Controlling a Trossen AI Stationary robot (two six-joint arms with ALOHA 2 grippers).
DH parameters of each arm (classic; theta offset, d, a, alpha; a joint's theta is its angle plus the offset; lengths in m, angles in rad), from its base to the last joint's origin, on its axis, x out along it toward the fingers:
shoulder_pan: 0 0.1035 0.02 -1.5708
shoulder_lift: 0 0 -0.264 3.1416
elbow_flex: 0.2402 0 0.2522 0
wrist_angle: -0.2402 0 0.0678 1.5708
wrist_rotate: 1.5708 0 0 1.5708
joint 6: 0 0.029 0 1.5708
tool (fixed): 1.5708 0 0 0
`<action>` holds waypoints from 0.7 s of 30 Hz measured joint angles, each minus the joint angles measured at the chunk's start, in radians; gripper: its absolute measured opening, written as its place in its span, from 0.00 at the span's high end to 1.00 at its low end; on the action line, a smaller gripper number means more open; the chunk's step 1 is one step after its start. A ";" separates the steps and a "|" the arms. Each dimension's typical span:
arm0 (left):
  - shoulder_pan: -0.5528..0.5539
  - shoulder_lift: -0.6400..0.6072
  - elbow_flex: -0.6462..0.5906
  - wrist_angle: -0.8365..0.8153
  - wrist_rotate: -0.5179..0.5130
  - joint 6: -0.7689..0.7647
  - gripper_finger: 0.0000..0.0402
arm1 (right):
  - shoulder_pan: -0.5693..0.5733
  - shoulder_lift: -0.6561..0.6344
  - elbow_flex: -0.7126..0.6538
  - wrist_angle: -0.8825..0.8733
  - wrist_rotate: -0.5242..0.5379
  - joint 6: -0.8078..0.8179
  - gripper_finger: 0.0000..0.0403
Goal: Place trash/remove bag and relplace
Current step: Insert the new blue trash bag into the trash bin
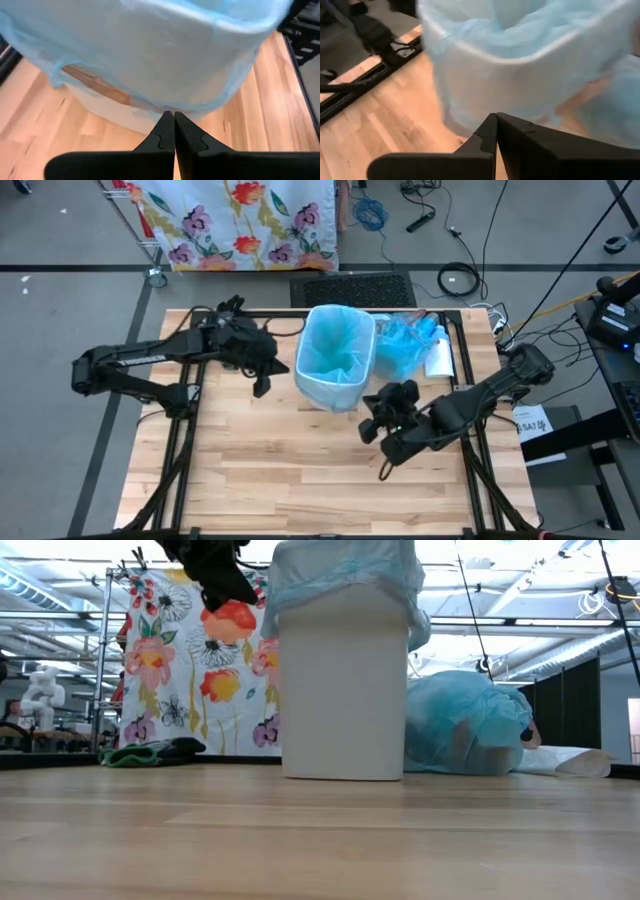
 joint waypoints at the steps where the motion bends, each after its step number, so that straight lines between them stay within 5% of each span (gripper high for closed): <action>1: 0.002 -0.014 0.000 -0.004 -0.003 0.000 1.00 | 0.003 -0.012 0.000 -0.021 0.000 0.017 1.00; 10: 0.010 -0.090 0.000 -0.027 -0.043 -0.023 1.00 | -0.077 -0.065 0.001 -0.362 -0.042 0.334 1.00; 21: 0.010 -0.137 0.000 -0.092 -0.047 -0.051 1.00 | -0.310 -0.101 0.001 -0.037 -0.209 -0.130 1.00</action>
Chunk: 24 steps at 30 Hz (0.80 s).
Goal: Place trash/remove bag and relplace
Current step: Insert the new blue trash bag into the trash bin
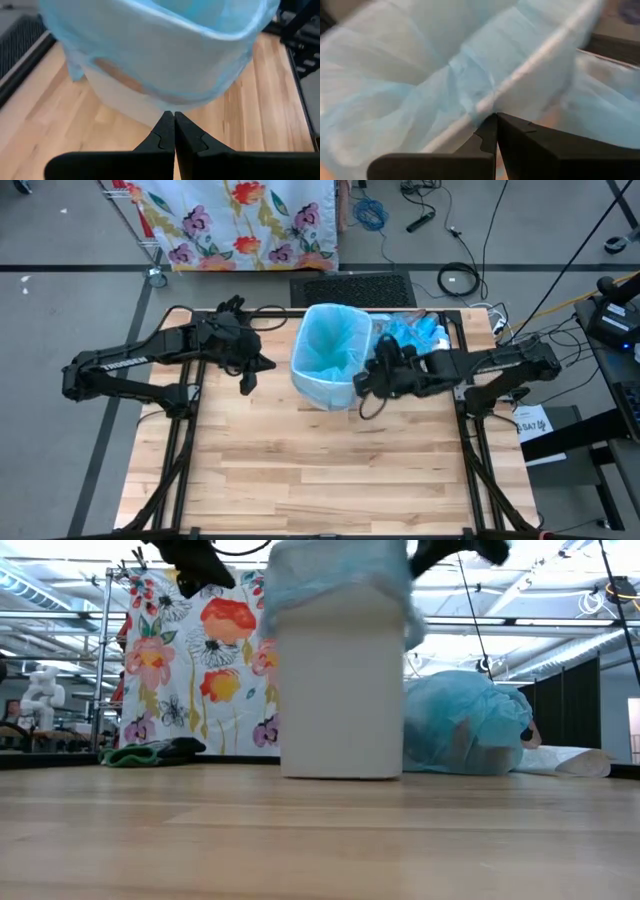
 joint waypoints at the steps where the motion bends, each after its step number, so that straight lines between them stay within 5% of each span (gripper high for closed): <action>1: 0.000 -0.003 0.000 -0.020 -0.001 0.000 1.00 | -0.021 0.001 0.000 0.046 -0.022 -0.054 1.00; 9: 0.000 -0.056 0.000 -0.074 -0.026 -0.028 1.00 | -0.199 0.058 0.000 0.267 -0.198 -0.320 1.00; 14: -0.001 -0.097 0.000 -0.115 -0.056 -0.050 1.00 | -0.252 0.093 0.000 0.295 -0.221 -0.378 1.00; 24: -0.001 -0.195 -0.089 -0.141 -0.100 -0.075 1.00 | -0.095 0.022 0.000 0.095 -0.162 -0.266 1.00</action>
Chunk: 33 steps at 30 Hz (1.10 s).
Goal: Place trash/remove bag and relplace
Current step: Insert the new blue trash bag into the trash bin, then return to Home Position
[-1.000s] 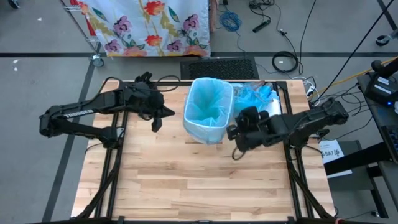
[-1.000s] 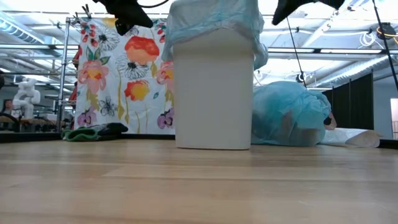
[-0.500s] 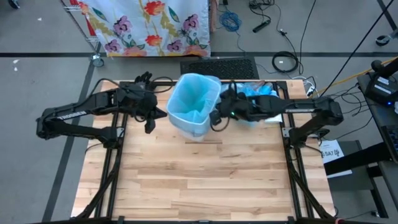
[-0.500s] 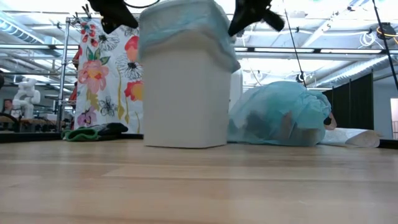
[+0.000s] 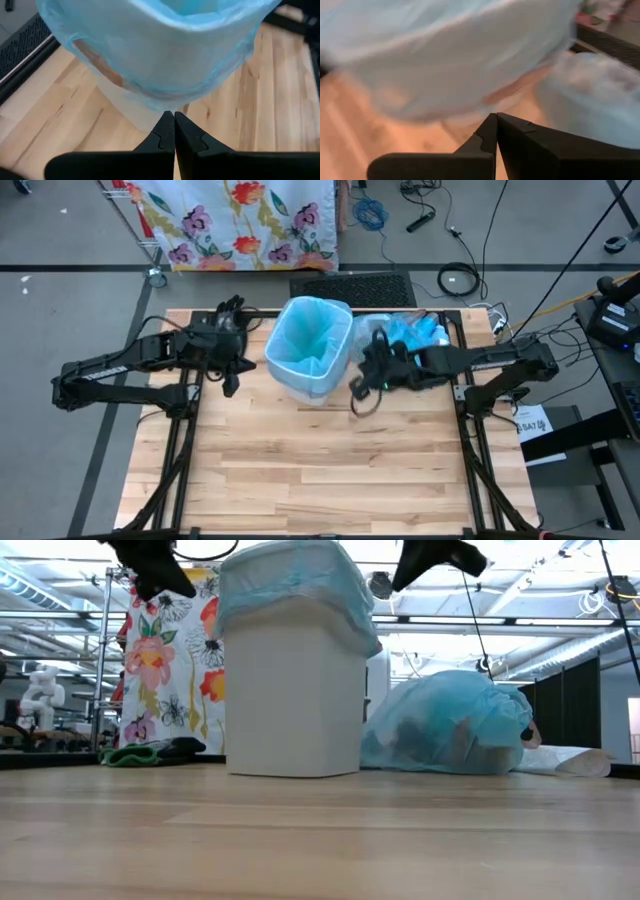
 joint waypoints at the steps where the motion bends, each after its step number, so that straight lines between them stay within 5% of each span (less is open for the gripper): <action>1: -0.001 -0.028 -0.032 0.029 0.000 -0.015 1.00 | 0.026 0.000 -0.004 -0.006 0.000 0.005 1.00; 7: -0.002 -0.221 -0.229 0.150 0.057 -0.108 1.00 | 0.135 -0.005 -0.145 0.105 -0.037 0.061 1.00; 16: -0.019 -0.462 -0.584 0.379 0.156 -0.227 1.00 | 0.140 -0.073 -0.580 0.833 -0.265 -0.022 1.00; 26: -0.031 -0.509 -0.788 0.340 0.160 -0.560 1.00 | 0.141 -0.080 -0.702 0.845 -0.264 0.079 1.00; 33: -0.031 -0.495 -0.797 0.313 0.158 -0.373 1.00 | 0.139 -0.080 -0.702 0.828 -0.263 0.019 1.00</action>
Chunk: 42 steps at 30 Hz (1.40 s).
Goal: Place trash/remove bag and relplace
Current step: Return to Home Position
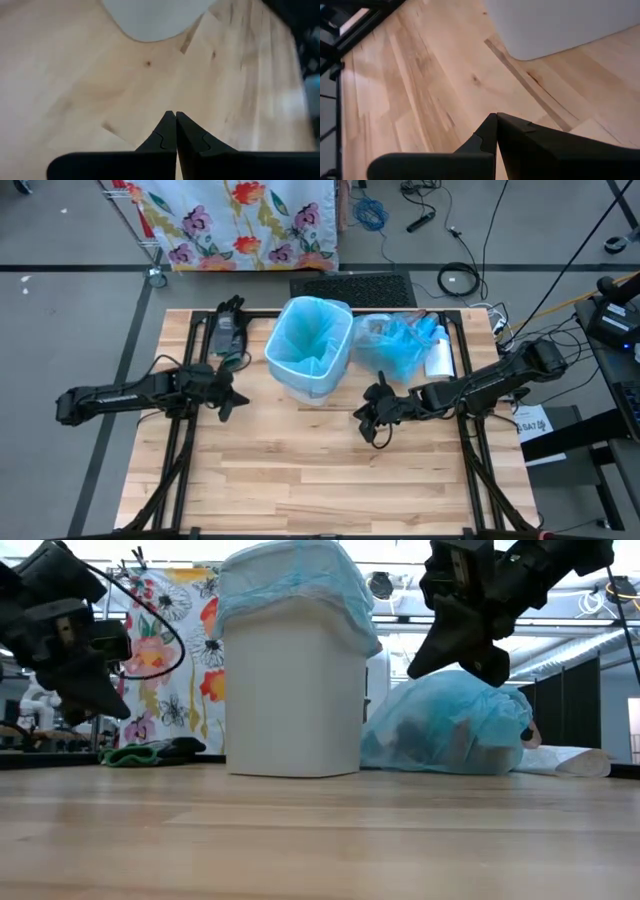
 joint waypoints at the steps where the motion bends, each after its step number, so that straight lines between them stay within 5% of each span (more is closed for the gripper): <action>1: 0.000 0.000 0.000 0.000 -0.001 0.054 1.00 | 0.000 0.000 0.000 -0.001 0.000 -0.008 1.00; 5: 0.000 0.000 -0.004 0.033 -0.004 0.278 1.00 | 0.000 0.004 0.000 -0.001 0.001 -0.088 1.00; 12: 0.000 0.000 -0.071 0.279 -0.005 0.415 0.98 | 0.005 0.009 0.000 0.002 0.000 -0.177 1.00; 18: 0.000 -0.002 -0.101 0.402 -0.009 0.423 0.95 | 0.005 -0.033 -0.120 0.215 0.003 -0.226 1.00; 23: 0.000 -0.001 -0.103 0.404 -0.010 0.421 0.95 | 0.004 -0.108 -0.297 0.491 -0.003 -0.234 1.00; 31: 0.000 -0.001 -0.103 0.403 -0.011 0.422 0.95 | -0.041 -0.237 -0.519 0.696 -0.010 -0.322 1.00; 38: 0.000 -0.001 -0.103 0.402 -0.011 0.422 0.94 | -0.115 -0.329 -0.676 0.941 -0.158 -0.446 1.00; 42: 0.000 -0.001 -0.103 0.402 -0.011 0.422 0.94 | -0.133 -0.374 -0.732 0.987 -0.158 -0.498 1.00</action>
